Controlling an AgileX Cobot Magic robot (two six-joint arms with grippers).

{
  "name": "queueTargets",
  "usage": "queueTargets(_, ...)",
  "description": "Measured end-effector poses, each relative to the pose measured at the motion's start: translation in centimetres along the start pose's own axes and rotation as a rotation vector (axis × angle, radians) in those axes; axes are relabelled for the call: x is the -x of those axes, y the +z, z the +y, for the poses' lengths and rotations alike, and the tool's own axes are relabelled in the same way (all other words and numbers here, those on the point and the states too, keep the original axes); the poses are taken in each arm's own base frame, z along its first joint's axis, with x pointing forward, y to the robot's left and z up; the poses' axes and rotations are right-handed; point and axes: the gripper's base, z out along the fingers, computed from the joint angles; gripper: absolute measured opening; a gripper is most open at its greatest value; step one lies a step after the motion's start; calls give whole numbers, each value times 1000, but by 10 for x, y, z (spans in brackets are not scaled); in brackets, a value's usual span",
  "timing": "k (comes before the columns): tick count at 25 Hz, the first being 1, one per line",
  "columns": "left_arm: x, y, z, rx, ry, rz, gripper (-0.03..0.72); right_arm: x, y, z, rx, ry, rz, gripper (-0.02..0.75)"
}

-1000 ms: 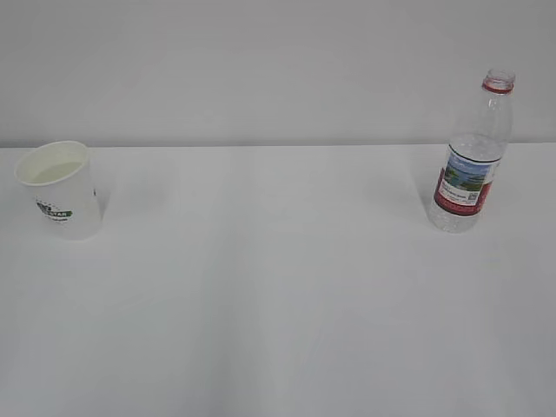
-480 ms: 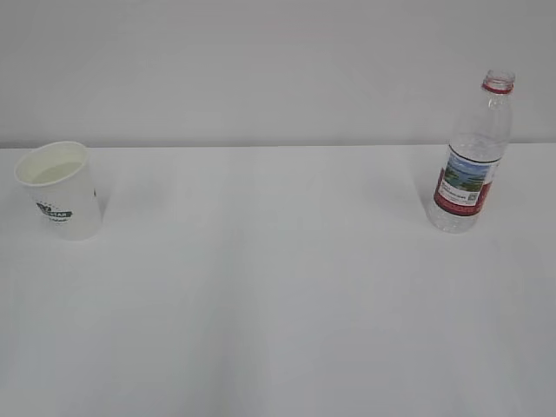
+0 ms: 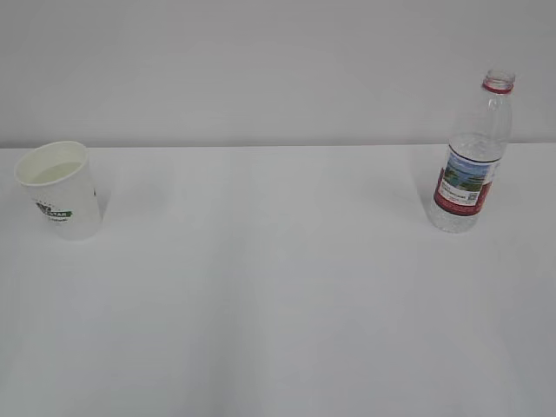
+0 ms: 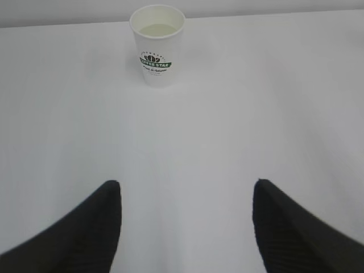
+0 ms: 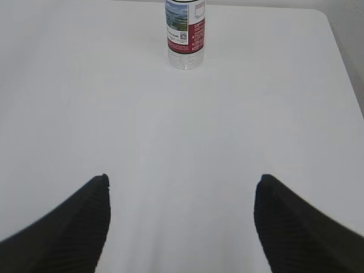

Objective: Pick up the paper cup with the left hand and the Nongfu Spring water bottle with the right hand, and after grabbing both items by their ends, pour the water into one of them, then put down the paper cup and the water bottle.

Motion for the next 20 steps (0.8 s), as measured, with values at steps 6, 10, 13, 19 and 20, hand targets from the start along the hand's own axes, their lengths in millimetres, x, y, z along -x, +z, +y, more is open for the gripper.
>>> queueTargets(6,-1,1,0,0,0,5,524,0,0,0,0,0,0,593)
queueTargets(10,-1,1,0,0,0,5,524,0,0,0,0,3,0,593)
queueTargets(13,-1,1,0,0,0,5,524,0,0,0,0,3,0,593)
queueTargets(19,-1,1,0,0,0,5,524,0,0,0,0,3,0,593)
queueTargets(20,-1,1,0,0,0,5,524,0,0,0,0,3,0,593)
